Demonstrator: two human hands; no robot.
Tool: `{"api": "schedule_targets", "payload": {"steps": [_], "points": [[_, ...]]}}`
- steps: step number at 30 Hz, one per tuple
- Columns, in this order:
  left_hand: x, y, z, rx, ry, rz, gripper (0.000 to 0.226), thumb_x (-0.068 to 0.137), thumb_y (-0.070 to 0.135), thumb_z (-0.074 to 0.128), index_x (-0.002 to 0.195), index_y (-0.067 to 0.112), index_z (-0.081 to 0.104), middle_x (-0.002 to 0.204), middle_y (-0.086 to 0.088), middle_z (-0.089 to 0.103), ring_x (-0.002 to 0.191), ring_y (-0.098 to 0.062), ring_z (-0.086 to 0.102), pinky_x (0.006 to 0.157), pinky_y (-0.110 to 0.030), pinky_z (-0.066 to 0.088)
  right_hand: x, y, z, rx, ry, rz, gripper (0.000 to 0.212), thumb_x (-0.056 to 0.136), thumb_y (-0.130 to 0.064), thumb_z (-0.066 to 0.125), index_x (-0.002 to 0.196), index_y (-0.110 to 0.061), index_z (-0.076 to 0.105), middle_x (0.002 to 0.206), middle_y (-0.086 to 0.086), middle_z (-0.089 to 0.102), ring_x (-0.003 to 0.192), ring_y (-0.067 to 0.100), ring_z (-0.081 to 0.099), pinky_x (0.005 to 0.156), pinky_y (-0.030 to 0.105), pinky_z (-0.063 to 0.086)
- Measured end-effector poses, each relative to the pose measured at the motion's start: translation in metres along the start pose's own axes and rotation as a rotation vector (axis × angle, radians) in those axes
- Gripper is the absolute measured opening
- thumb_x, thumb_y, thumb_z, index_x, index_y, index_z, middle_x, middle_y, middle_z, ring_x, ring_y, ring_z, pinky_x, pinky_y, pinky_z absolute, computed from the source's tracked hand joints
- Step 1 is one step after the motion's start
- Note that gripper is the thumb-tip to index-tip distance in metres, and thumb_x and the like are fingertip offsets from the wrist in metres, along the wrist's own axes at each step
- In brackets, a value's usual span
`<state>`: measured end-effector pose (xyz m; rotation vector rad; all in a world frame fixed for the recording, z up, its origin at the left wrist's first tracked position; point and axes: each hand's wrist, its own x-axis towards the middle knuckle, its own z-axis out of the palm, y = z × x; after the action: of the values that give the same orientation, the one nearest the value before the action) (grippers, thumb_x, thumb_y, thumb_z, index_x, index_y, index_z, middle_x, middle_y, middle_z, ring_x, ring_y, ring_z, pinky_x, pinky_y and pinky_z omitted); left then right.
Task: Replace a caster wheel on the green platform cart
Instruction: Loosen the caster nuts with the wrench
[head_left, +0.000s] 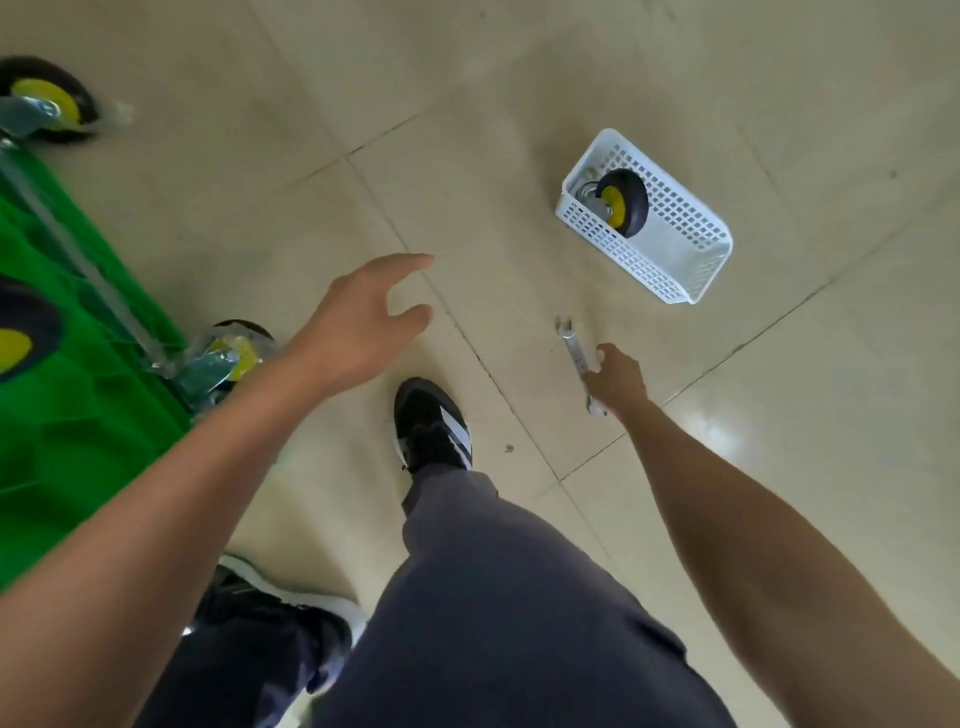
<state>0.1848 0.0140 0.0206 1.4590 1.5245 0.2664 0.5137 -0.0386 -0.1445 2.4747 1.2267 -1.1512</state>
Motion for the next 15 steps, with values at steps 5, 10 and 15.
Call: {"api": "schedule_targets", "payload": {"steps": [5,10,15], "points": [[0.003,-0.02,0.01,-0.008,-0.017,-0.037,0.051,0.095,0.025,0.063,0.144,0.034,0.05,0.149,0.016,0.045,0.136,0.002,0.037,0.105,-0.013,0.025,0.01,0.002,0.023,-0.12,0.084,-0.036,0.049,0.092,-0.03,0.069,0.132,-0.009,0.049,0.128,0.018,0.053,0.124,0.036,0.049,0.096,0.044,0.045],[0.001,-0.029,0.016,-0.037,-0.019,-0.041,0.05,0.094,0.024,0.064,0.142,0.033,0.052,0.148,0.014,0.048,0.13,0.006,0.037,0.106,-0.015,0.028,0.016,0.004,0.035,-0.225,0.11,-0.089,0.029,0.096,-0.017,0.063,0.119,-0.004,0.051,0.121,0.015,0.055,0.117,0.035,0.052,0.084,0.04,0.043],[-0.004,-0.03,0.015,-0.05,-0.022,-0.066,0.049,0.095,0.024,0.064,0.141,0.034,0.052,0.148,0.016,0.046,0.132,-0.011,0.049,0.114,-0.026,0.034,0.019,0.005,0.036,-0.184,0.081,-0.078,0.018,0.095,-0.018,0.063,0.109,-0.008,0.058,0.113,0.011,0.06,0.109,0.032,0.057,0.077,0.034,0.042]]}}
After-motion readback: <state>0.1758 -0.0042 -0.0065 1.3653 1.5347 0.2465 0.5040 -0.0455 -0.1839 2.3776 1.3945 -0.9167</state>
